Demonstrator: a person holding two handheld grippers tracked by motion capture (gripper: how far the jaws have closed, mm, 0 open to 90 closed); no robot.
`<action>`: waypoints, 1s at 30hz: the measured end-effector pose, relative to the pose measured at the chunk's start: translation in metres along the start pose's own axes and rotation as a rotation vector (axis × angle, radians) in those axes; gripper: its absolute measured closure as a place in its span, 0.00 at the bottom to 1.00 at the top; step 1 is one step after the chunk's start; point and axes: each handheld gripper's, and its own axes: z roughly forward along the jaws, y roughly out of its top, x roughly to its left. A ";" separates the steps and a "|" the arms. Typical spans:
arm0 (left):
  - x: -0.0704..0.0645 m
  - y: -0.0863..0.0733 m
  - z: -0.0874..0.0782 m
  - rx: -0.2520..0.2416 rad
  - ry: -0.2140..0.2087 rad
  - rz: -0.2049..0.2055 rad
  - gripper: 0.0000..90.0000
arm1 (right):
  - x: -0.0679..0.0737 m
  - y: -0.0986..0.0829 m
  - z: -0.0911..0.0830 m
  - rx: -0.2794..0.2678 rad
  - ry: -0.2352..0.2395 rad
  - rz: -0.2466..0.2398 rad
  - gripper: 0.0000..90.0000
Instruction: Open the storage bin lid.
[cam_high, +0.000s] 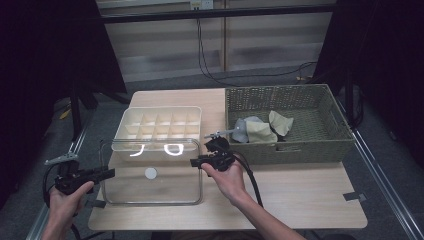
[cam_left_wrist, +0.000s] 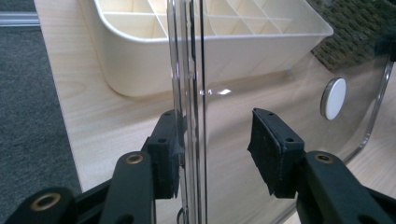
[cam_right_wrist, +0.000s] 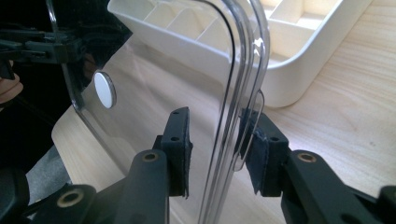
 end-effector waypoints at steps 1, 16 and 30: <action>0.000 -0.001 0.000 0.003 -0.003 -0.001 0.60 | 0.000 -0.001 0.000 0.002 -0.003 -0.006 0.71; 0.004 -0.010 0.005 0.041 -0.001 -0.008 0.54 | 0.000 -0.015 0.012 0.040 0.005 -0.017 0.67; 0.007 -0.025 0.010 0.077 0.011 -0.027 0.46 | 0.002 -0.025 0.024 0.078 0.000 -0.029 0.62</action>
